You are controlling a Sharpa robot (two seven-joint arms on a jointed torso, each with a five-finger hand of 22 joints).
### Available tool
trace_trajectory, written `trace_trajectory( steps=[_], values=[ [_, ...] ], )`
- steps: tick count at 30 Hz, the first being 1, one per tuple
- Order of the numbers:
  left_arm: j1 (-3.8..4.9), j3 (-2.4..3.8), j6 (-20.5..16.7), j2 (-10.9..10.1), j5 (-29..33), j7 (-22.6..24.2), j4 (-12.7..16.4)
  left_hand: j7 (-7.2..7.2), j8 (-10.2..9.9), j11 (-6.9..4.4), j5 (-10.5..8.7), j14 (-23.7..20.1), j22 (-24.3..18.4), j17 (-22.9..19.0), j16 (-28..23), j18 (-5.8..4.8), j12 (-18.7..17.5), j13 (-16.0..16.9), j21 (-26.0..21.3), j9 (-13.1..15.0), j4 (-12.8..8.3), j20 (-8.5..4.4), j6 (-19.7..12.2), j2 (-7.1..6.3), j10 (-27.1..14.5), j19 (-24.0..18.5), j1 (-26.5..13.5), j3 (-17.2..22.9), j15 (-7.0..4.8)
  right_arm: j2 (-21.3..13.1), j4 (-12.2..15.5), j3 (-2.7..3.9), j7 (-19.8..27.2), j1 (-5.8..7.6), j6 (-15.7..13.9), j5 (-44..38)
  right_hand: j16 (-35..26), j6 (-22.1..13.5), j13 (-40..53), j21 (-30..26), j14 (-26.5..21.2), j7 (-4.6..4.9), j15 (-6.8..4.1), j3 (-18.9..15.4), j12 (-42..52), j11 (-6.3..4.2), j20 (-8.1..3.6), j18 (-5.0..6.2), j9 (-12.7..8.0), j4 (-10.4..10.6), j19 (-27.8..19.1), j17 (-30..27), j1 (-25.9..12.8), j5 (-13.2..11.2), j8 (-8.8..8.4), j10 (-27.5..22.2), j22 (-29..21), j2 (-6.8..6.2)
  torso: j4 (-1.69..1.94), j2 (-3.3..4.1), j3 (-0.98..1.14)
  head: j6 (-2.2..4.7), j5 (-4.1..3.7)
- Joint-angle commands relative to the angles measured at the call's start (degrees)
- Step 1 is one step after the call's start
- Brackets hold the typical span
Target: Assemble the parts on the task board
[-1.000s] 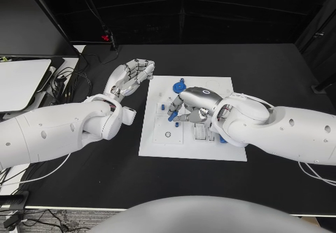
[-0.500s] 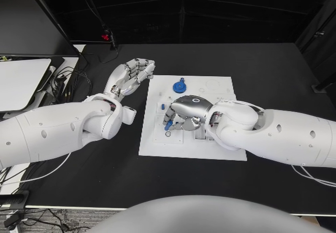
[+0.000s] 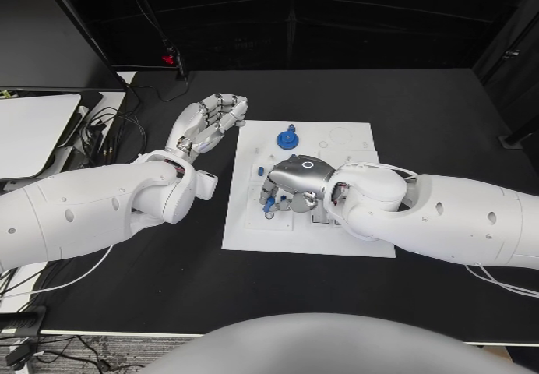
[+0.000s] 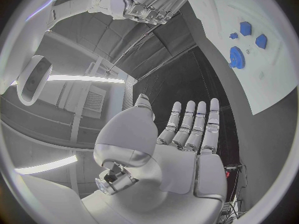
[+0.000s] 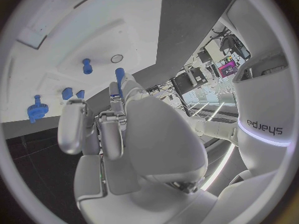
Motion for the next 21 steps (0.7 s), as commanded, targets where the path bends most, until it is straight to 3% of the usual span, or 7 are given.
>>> trace_trajectory(
  steps=[1,8,21],
  values=[
    [0.07,0.06,0.0,0.0,0.0,5.1,0.1,8.0,0.3,-0.01,0.2,-0.3,0.0,0.0,0.0,-0.81,0.3,0.0,-0.1,-0.1,0.0,0.17,0.0,0.25,0.0,0.4,0.2,-0.3,0.0,0.2,0.0,0.01,-0.6,0.03,1.9,-1.6,0.2,0.1,0.1,-0.3,4.8,0.16,-0.15,0.4,-0.2,0.02,-0.2,-0.06,0.0,0.1,-0.1,9.0,0.3,0.2,0.14,0.5,4.7,0.42,0.01,-0.03,-0.01,0.01,-0.05],
    [0.07,0.06,0.0,0.0,0.0,5.1,0.1,8.0,0.3,-0.01,0.2,-0.3,0.0,0.0,0.0,-0.81,0.3,0.0,-0.1,-0.1,0.0,0.17,0.0,0.25,0.0,0.4,0.2,-0.3,0.0,0.5,-0.3,-0.04,-1.6,-0.08,3.7,-1.7,0.2,0.0,0.1,-0.5,4.8,0.24,-0.1,0.5,-0.4,0.11,-0.17,-0.02,0.0,0.1,-0.2,9.0,0.2,0.2,0.01,0.4,4.6,0.34,0.03,-0.02,0.03,0.01,-0.28],
    [0.07,0.06,0.1,0.1,0.0,5.1,0.0,8.0,0.3,-0.01,0.2,-0.3,0.0,0.0,0.0,-0.81,0.3,0.0,-0.1,-0.1,0.0,0.17,0.0,0.25,0.0,0.4,0.2,-0.3,0.0,0.9,-0.7,-0.12,-2.1,-0.44,4.6,-2.4,0.2,-0.1,0.1,-0.6,4.8,0.3,-0.06,0.5,-0.5,0.15,-0.14,0.0,-0.1,0.1,-0.2,9.0,0.1,0.2,-0.11,0.4,4.6,0.32,0.03,-0.01,-0.01,0.01,-0.68]
  ],
)
